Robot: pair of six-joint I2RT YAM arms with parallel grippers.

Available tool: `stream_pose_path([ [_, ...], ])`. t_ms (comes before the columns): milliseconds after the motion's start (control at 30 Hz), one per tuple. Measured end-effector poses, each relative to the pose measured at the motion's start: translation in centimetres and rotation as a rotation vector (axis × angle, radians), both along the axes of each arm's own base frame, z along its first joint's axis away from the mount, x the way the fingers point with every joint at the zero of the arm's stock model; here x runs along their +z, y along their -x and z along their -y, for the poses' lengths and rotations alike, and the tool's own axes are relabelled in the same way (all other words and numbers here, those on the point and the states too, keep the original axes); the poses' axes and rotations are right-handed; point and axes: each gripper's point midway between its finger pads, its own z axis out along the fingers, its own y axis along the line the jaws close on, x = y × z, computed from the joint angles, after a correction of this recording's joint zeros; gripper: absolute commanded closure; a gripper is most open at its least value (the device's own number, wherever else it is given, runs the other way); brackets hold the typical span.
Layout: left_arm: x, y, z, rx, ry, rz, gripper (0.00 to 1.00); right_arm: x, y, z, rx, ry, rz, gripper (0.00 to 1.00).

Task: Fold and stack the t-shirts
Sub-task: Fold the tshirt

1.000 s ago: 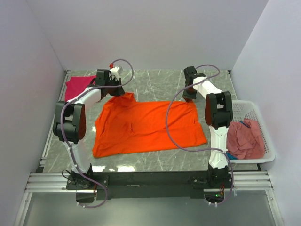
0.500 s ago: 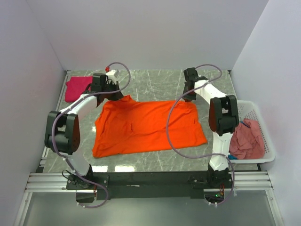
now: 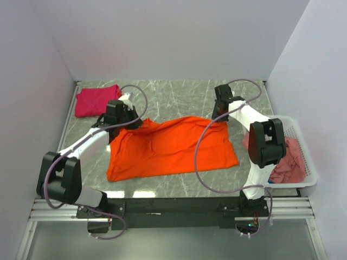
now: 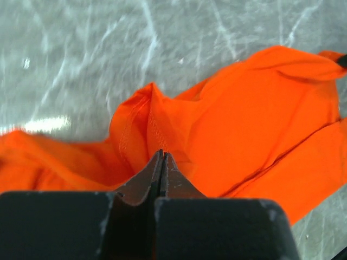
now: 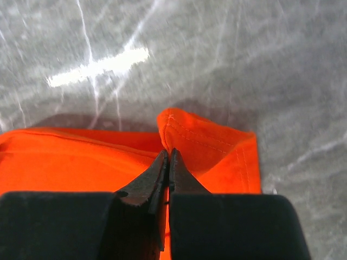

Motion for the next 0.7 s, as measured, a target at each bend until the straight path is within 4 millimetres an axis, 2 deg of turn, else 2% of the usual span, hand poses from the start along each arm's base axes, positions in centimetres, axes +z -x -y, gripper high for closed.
stream_pose_path([
  [100, -0.6, 1.6, -0.6, 0.076, 0.002, -0.021, 1.00, 0.3, 0.6, 0.1, 0.001, -0.003, 0.005, 1.00],
  [200, -0.1, 2.5, -1.2, 0.143, 0.007, -0.011, 1.00, 0.8, 1.0, 0.1, 0.000, -0.006, 0.016, 1.00],
  [433, 2.4, 2.7, -3.2, 0.295, 0.044, 0.050, 1.00, 1.4, 2.4, 0.4, 0.001, -0.012, 0.022, 1.00],
  [700, 1.8, 3.1, -4.5, 0.385, 0.045, 0.034, 1.00, 1.7, 4.1, 1.0, -0.006, 0.002, 0.009, 1.00],
])
